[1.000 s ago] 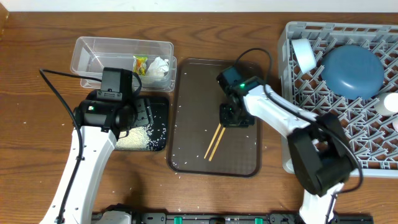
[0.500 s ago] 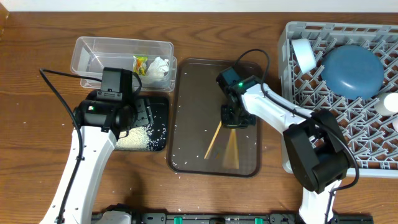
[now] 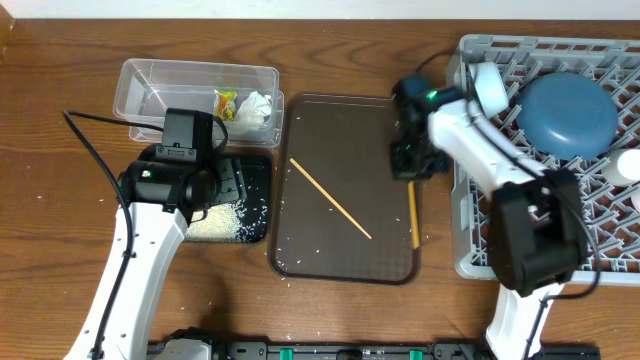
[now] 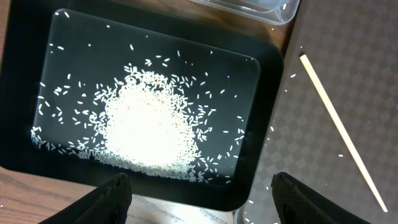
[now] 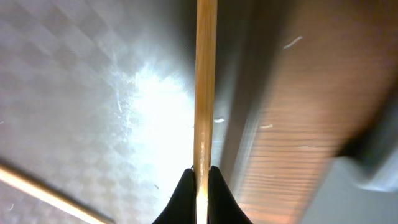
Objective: Sort waste into correct bins and load items into the dishwasher rack
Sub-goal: 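Carry the chopstick into the dish rack with the right gripper, then reach the right gripper back to the remaining chopstick and grasp it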
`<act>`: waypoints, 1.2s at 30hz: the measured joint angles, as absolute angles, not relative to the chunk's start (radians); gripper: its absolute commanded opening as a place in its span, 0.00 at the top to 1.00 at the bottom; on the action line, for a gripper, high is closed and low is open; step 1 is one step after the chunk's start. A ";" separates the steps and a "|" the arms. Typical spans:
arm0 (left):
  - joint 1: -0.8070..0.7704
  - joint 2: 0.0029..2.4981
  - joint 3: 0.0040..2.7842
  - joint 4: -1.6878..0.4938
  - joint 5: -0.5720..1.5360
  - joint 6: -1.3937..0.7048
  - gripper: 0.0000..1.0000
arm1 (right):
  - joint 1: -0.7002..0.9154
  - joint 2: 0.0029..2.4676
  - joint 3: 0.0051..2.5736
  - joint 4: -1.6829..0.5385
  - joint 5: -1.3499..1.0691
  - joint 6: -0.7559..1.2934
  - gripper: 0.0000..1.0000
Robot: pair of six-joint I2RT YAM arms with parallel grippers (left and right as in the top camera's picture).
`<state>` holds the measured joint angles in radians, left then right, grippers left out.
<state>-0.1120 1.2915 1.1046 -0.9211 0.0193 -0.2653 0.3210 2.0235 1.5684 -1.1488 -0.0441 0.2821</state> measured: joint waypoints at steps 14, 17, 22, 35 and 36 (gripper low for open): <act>-0.112 1.291 1.105 -0.921 0.019 -0.265 0.25 | 0.064 1.824 1.671 -1.253 -0.020 0.027 0.99; -0.112 1.291 1.105 -0.921 0.019 -0.265 0.25 | 0.025 1.826 1.624 -1.214 -0.012 0.012 0.99; -0.112 1.291 1.104 -0.921 0.019 -0.265 0.25 | 0.005 1.826 1.528 -1.148 -0.006 0.002 0.86; -0.112 1.291 1.104 -0.921 0.020 -0.265 0.25 | 0.010 1.833 1.612 -1.105 -0.062 -0.012 0.64; -0.112 1.291 1.105 -0.921 0.020 -0.265 0.25 | 0.015 1.831 1.623 -1.092 -0.082 -0.012 0.63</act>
<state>-0.1120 1.2915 1.1046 -0.9211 0.0196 -0.2653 0.0154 1.8305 1.6226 -1.0916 -0.0822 -0.0120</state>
